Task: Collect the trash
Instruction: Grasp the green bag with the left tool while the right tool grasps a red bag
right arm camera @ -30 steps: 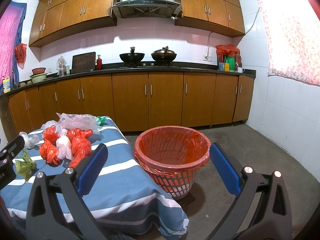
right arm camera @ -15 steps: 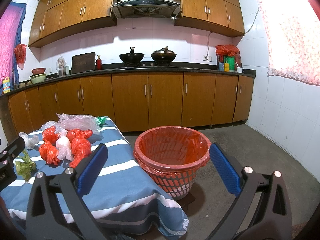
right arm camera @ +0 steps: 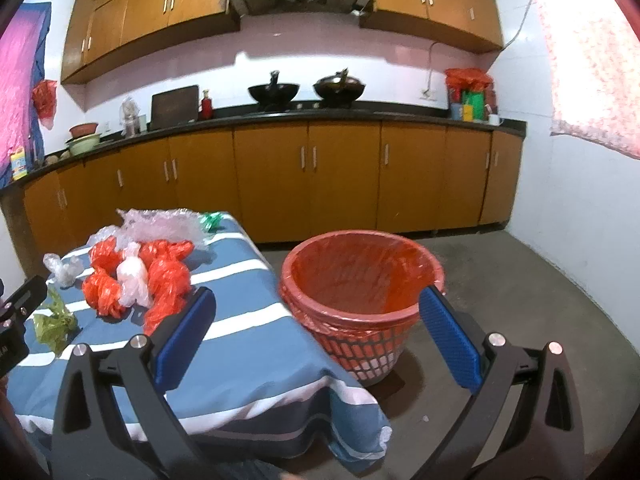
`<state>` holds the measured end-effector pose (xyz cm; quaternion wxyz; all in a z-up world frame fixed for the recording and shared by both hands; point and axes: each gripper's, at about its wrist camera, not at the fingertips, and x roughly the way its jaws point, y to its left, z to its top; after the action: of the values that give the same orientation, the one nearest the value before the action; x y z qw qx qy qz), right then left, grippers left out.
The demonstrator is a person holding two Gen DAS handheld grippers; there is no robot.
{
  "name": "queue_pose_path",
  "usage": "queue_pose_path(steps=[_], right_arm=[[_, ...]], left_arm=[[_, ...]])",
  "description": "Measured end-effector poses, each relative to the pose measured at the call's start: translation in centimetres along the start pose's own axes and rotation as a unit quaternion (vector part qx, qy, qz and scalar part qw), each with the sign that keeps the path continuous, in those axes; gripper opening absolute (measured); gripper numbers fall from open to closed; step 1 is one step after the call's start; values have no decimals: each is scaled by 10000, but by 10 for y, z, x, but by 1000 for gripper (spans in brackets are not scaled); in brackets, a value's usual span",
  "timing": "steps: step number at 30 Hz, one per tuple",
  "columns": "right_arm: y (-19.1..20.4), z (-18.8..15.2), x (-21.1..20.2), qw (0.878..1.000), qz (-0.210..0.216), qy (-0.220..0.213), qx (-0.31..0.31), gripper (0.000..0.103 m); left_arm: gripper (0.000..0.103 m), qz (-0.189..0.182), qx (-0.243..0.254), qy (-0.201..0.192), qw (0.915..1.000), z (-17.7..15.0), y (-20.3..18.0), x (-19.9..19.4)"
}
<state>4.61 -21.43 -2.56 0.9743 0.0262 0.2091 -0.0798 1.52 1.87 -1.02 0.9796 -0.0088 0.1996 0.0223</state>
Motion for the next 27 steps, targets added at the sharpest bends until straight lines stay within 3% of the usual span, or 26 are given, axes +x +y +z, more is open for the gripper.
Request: queue_pose_path(steps=[3,10,14,19,27], right_arm=[[8,2,14,9996,222,165,-9,99],[55,18,68,9936,927,633,-137,80],[95,32,103,9865,1389,817,-294,79],[143,32,154,9768,1636,1200,-687,79],[157,12,207,9622,1776,2009,-466,79]], left_arm=[[101,134,-146,121,9997,-2,16,6],[98,745,-285,258,9965,-5,58,20],[98,1011,-360,290,9938,-3,88,32],[98,1278,-635,453,9887,-6,130,46],[98,1308,-793,687,9858,-17,159,60]])
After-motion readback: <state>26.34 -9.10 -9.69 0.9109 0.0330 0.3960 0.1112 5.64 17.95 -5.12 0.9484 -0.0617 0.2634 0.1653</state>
